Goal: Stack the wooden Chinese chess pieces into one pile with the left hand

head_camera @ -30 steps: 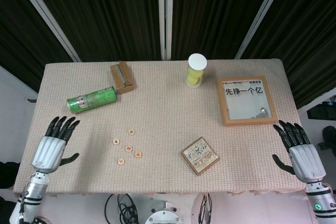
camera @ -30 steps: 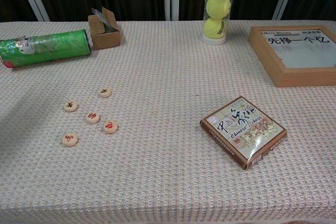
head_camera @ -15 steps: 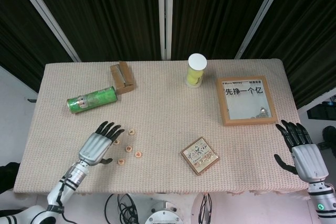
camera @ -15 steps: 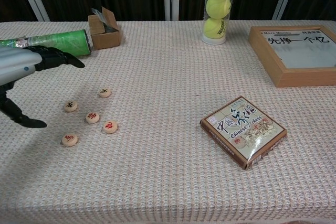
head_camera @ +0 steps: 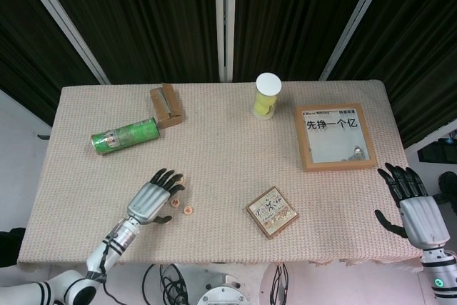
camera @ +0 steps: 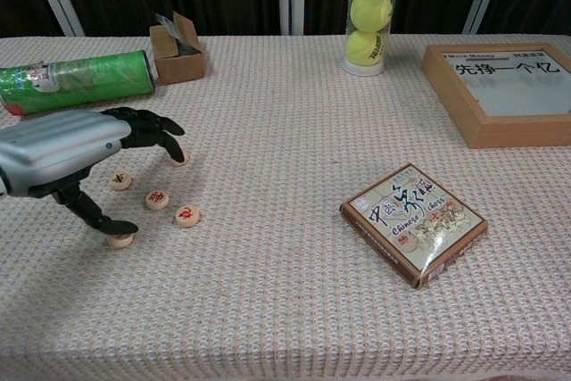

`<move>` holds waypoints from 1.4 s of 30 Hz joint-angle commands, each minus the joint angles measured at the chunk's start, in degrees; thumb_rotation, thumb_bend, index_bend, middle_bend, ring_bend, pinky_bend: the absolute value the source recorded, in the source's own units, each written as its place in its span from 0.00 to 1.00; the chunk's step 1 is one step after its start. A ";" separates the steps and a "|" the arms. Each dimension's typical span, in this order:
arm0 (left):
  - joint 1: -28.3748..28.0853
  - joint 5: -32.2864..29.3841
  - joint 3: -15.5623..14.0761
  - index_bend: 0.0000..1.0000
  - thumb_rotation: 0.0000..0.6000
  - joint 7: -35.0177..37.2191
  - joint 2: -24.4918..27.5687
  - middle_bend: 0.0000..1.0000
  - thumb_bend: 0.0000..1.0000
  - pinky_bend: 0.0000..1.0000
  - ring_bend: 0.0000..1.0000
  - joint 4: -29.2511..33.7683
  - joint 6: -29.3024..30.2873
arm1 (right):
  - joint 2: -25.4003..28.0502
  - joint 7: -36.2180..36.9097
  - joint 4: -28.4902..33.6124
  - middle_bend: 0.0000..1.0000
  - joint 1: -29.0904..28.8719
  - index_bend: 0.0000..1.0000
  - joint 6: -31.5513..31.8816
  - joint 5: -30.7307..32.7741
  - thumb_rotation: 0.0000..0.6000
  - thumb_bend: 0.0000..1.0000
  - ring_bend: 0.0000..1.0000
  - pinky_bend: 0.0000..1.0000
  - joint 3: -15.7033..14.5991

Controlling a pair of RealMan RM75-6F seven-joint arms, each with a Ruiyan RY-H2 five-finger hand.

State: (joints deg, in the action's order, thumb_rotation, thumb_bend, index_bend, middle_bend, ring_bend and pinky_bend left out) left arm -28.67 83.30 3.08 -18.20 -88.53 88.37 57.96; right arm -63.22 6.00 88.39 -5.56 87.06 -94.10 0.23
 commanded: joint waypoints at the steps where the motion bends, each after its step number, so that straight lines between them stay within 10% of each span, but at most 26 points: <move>1: -0.44 -0.40 0.25 0.27 1.00 0.17 -0.21 0.07 0.16 0.04 0.00 -0.24 -0.23 | 0.10 0.24 -0.01 0.00 0.00 0.00 0.02 0.03 1.00 0.25 0.00 0.00 0.04; 42: -2.70 -2.80 -1.73 0.46 1.00 3.77 -3.05 0.08 0.31 0.03 0.00 -6.01 -0.60 | 0.42 0.49 0.07 0.00 -0.04 0.00 -0.67 0.66 1.00 0.25 0.00 0.00 0.16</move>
State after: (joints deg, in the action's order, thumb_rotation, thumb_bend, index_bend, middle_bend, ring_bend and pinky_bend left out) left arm -31.39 80.45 1.41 -14.49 -91.52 82.41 57.31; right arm -62.80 6.49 88.45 -5.59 86.39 -93.45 0.39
